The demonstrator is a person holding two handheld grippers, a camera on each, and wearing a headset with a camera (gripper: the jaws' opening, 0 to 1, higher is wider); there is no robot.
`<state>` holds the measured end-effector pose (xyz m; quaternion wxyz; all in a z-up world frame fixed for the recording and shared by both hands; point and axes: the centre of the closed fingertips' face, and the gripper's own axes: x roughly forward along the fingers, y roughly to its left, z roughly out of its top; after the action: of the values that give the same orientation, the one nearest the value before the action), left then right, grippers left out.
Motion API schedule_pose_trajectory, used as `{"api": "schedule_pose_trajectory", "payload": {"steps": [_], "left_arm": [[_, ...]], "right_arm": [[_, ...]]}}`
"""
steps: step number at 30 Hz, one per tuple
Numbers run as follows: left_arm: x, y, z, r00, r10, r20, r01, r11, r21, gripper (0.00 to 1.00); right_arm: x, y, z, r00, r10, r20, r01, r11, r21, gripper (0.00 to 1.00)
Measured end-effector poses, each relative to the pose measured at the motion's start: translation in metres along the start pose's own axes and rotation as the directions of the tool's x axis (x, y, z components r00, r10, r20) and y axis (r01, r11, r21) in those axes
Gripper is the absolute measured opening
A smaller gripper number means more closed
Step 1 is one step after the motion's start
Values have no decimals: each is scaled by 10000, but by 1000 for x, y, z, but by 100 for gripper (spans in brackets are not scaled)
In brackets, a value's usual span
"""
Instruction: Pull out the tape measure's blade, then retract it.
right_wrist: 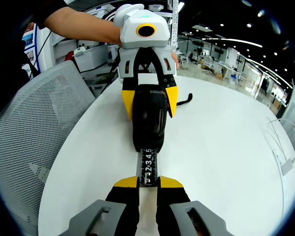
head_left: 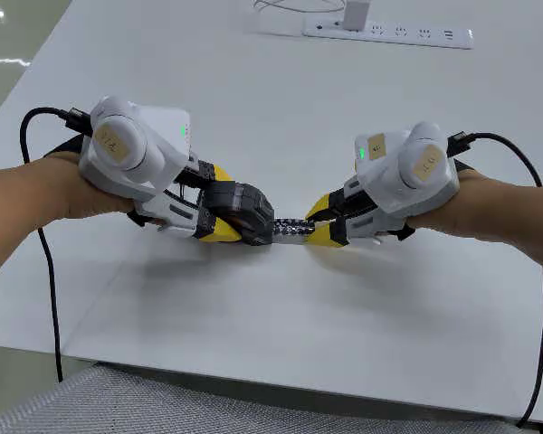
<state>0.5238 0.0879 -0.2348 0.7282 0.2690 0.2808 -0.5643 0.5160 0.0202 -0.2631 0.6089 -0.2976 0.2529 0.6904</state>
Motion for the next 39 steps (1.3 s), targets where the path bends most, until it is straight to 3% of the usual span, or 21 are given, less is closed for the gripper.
{"api": "schedule_pose_trajectory", "payload": {"steps": [39], "left_arm": [[0, 0, 1, 9999, 10, 113, -9, 10000, -87, 28]], "right_arm": [[-22, -2, -19, 9999, -115, 51, 114, 9995, 304, 8]]}}
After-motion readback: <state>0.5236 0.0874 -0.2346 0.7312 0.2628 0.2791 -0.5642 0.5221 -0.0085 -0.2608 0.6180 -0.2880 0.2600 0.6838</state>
